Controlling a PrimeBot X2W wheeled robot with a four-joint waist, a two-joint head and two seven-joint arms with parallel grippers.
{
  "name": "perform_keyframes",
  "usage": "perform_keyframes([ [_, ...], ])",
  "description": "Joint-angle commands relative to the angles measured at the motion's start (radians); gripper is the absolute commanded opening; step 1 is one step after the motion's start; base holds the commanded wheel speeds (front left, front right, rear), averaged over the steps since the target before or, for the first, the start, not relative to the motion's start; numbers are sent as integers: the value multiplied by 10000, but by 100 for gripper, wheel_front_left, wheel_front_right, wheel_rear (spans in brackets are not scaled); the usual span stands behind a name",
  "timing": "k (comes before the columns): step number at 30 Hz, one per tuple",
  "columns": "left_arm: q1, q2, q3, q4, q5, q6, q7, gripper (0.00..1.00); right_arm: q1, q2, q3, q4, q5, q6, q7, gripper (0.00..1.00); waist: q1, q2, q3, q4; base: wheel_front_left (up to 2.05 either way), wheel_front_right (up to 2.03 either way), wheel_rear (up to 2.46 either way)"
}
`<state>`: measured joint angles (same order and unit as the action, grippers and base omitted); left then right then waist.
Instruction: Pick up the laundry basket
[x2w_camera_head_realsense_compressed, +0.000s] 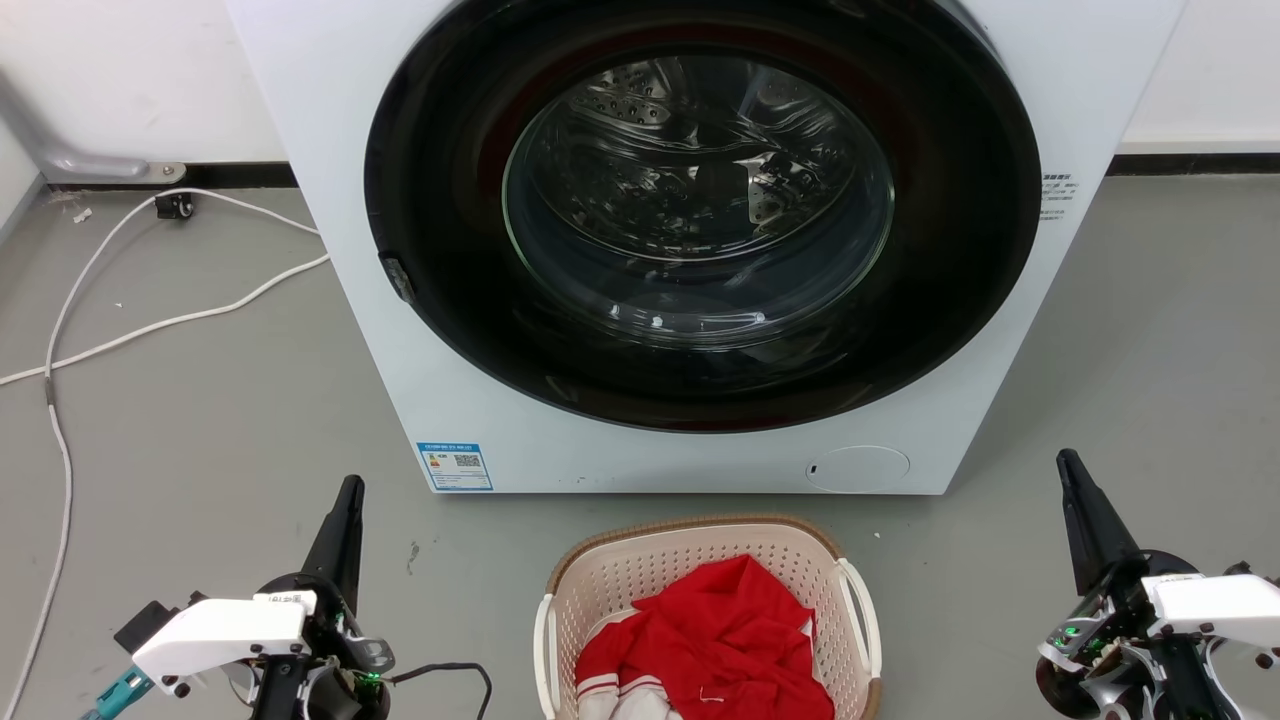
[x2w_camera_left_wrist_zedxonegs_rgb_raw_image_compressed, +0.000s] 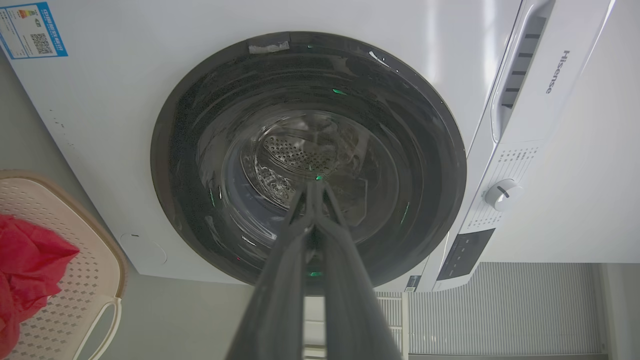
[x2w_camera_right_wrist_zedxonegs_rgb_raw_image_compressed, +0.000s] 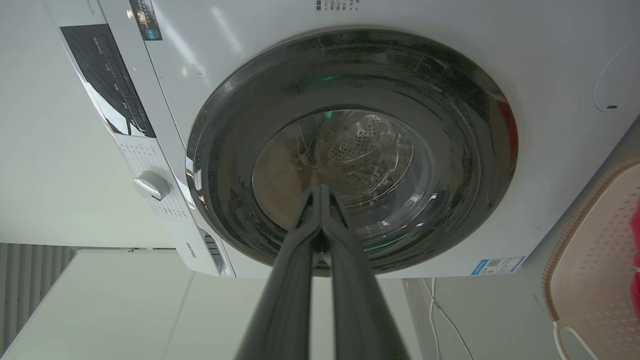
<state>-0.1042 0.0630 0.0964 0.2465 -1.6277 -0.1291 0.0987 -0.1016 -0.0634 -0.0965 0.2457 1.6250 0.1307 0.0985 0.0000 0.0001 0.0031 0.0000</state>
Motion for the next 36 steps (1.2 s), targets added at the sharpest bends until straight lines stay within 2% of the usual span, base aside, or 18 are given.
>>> perform_keyframes([
  [1, -76, 8, 18, 6, 53, -28, 27, 0, -128, 26, -29, 17, -66, 0, 31, 0, 0, -1, 0, 0, 0, 0, 0],
  [21, -80, -32, 69, 7, 99, -28, 70, 0, -133, 61, -67, 18, -101, 0, 63, 0, 0, -1, 0, 0, 0, 0, 0],
  [22, -5, -31, 47, 3, 56, 0, 42, 100, -4, 31, -57, 3, -68, 0, 42, 100, 0, -1, 0, 0, 0, 0, 0],
  [30, 128, -70, -276, -47, 152, 0, -230, 100, 275, 52, 124, -133, -206, 0, -243, 100, 0, -1, -4, 3, 0, 0, 0],
  [36, 157, -52, -569, -302, 577, -2, -541, 100, 424, 52, 218, -326, -776, 0, -540, 100, 0, -1, -16, 11, 0, 0, 0],
])
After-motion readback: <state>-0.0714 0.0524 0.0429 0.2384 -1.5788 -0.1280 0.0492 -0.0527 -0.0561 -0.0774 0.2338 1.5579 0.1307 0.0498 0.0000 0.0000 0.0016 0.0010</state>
